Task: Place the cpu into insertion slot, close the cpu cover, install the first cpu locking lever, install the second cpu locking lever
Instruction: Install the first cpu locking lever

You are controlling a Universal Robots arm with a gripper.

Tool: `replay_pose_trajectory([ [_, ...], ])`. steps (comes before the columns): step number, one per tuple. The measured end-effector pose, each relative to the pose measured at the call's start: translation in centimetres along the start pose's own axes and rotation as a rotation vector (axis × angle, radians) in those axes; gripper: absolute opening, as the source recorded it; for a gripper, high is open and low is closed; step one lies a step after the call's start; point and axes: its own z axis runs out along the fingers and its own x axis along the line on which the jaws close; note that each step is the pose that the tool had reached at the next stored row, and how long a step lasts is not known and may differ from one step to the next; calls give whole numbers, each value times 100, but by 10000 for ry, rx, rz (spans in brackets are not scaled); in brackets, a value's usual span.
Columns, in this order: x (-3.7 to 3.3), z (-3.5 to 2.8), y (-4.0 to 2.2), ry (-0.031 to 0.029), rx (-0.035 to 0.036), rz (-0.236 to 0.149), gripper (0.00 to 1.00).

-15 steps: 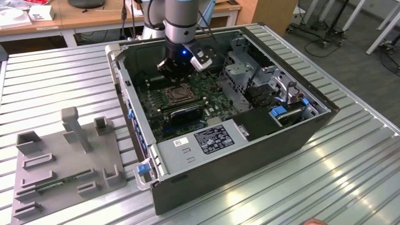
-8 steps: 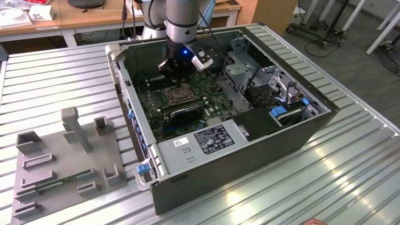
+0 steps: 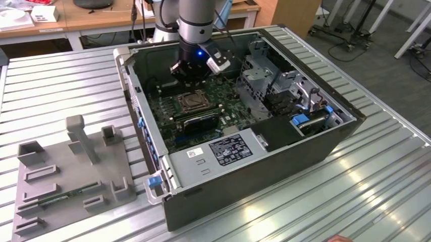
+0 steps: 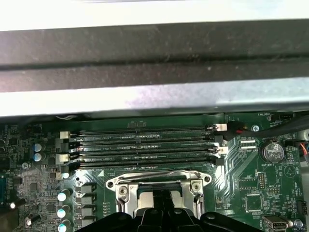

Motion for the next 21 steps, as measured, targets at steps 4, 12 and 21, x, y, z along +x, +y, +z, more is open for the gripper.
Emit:
replay_pose_trajectory([
  [4, 0, -2, 0, 1, 1, 0, 11],
  [12, 24, -2, -6, 0, 19, -2, 11],
  [21, 22, -7, -58, -2, 53, 0, 11],
])
